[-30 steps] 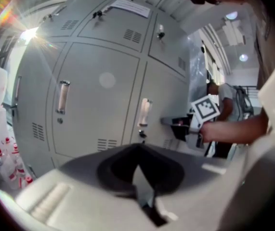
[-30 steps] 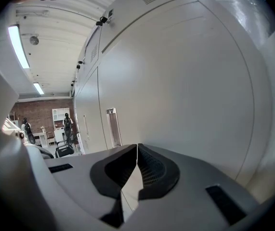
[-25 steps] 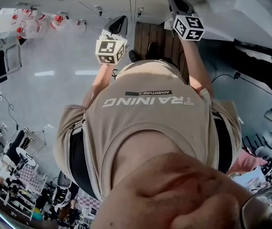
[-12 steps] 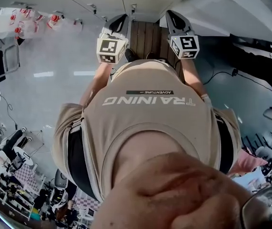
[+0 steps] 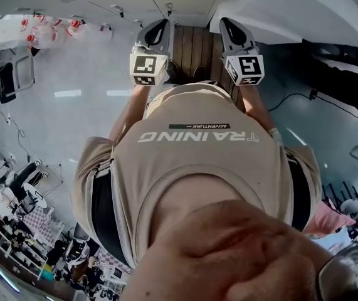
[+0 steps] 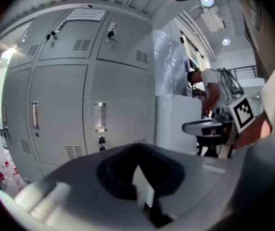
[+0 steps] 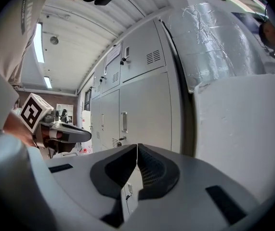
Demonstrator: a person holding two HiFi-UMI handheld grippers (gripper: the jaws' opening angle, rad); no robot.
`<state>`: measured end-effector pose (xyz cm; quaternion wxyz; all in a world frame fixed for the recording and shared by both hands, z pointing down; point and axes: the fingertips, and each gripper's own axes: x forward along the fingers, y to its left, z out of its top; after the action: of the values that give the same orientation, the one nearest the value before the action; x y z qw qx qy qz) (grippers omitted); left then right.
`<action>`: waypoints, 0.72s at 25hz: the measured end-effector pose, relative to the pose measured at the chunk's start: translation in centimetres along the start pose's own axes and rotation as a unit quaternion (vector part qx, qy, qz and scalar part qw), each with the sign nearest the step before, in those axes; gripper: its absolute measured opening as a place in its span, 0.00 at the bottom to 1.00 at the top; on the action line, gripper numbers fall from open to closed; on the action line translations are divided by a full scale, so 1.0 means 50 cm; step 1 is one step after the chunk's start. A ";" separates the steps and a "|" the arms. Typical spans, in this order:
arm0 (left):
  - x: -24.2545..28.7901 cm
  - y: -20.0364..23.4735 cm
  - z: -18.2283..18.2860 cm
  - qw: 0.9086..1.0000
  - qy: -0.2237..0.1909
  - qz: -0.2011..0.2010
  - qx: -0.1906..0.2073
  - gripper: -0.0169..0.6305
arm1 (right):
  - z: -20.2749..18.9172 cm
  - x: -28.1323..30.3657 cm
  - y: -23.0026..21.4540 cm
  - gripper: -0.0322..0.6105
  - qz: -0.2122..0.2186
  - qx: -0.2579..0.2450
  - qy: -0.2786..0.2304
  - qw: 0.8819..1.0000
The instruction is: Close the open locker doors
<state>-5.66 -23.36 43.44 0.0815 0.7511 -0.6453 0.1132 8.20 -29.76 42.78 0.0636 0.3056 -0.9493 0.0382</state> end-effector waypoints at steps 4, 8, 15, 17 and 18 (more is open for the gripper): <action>-0.007 -0.018 0.014 1.000 -0.006 0.013 0.009 0.01 | -0.001 -0.015 -0.007 0.07 0.017 0.003 -0.005 1.000; -0.026 -0.028 0.005 1.000 -0.006 0.004 0.013 0.01 | -0.019 -0.024 0.014 0.07 0.026 0.026 0.000 0.999; -0.056 -0.007 -0.001 0.999 -0.017 -0.013 0.028 0.02 | -0.033 -0.052 0.057 0.07 0.023 -0.015 0.006 1.000; -0.062 0.012 -0.003 0.999 -0.018 -0.009 0.025 0.01 | -0.029 -0.044 0.069 0.07 0.029 -0.021 0.007 0.999; -0.066 0.015 -0.004 1.000 -0.018 -0.008 0.022 0.02 | -0.024 -0.043 0.073 0.07 0.029 -0.027 0.008 0.999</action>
<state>-6.89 -20.31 42.70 0.0542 0.7599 -0.6379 0.1125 7.91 -25.44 43.53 0.0780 0.2761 -0.9578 0.0168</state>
